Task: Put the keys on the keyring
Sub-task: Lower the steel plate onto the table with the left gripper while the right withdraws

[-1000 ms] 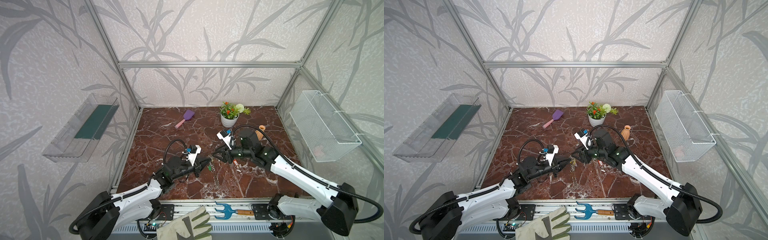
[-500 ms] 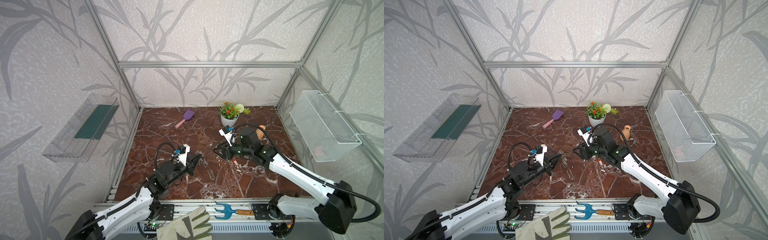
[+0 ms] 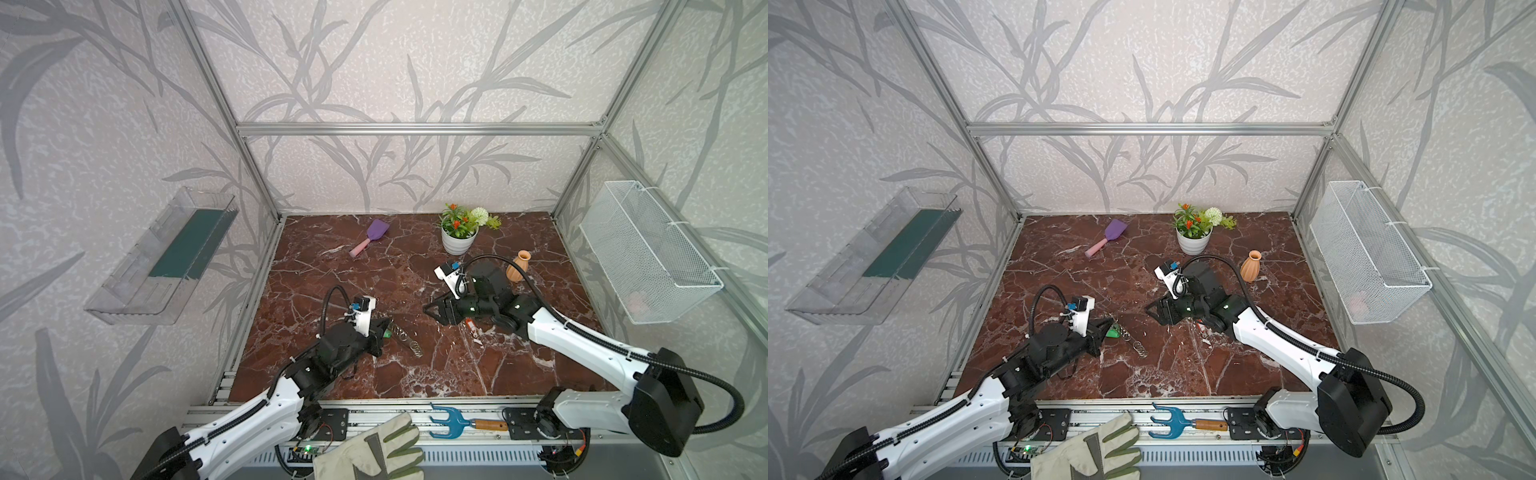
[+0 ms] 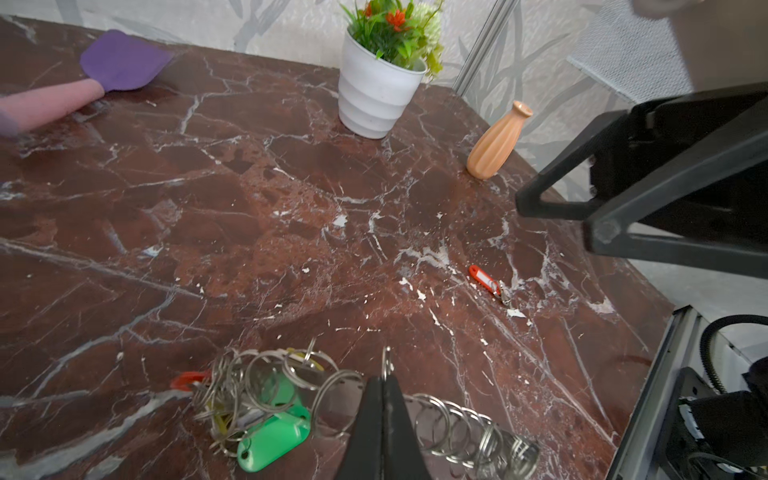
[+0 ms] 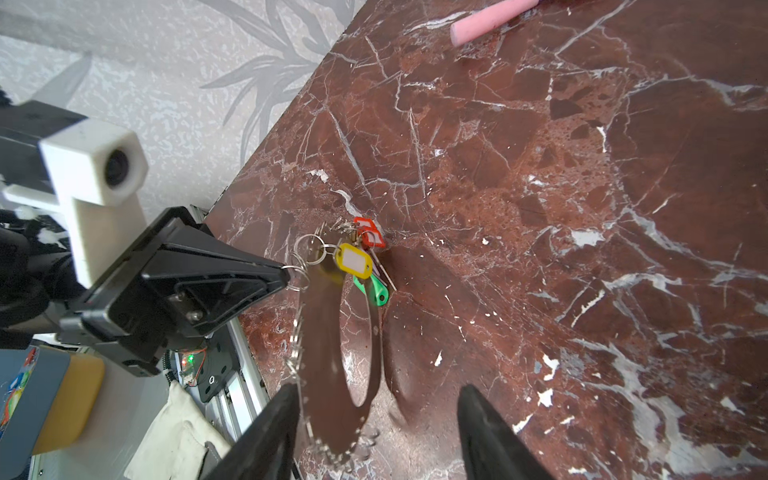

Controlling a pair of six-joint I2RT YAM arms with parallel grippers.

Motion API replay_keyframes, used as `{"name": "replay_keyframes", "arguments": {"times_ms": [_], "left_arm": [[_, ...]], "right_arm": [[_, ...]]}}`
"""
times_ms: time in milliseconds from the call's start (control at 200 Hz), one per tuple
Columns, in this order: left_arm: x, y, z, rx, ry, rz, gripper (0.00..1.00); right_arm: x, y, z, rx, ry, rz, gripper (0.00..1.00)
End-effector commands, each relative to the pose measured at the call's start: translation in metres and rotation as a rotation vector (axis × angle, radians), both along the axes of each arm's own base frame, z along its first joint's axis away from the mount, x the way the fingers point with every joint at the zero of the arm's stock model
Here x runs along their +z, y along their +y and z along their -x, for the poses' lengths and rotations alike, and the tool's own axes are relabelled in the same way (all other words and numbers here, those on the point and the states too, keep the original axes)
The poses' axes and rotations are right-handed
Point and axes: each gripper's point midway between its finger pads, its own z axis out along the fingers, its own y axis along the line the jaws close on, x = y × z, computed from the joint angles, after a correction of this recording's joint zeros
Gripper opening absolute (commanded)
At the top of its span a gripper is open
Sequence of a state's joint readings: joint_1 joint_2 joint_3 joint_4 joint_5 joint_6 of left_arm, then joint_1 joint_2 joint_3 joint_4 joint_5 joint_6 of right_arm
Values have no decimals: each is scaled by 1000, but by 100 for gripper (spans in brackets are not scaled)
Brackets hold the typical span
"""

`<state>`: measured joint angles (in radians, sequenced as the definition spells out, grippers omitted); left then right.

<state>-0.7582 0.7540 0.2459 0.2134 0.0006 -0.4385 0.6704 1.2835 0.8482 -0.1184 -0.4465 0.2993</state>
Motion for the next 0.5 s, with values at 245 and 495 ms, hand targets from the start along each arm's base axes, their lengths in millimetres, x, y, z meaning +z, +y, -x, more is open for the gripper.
{"name": "replay_keyframes", "arguments": {"times_ms": [245, 495], "left_arm": [[1, -21, -29, 39, 48, -13, 0], [-11, -42, -60, 71, 97, -47, 0]], "right_arm": [[-17, -8, -2, -26, 12, 22, 64], [-27, -18, -7, -56, 34, 25, 64]]}}
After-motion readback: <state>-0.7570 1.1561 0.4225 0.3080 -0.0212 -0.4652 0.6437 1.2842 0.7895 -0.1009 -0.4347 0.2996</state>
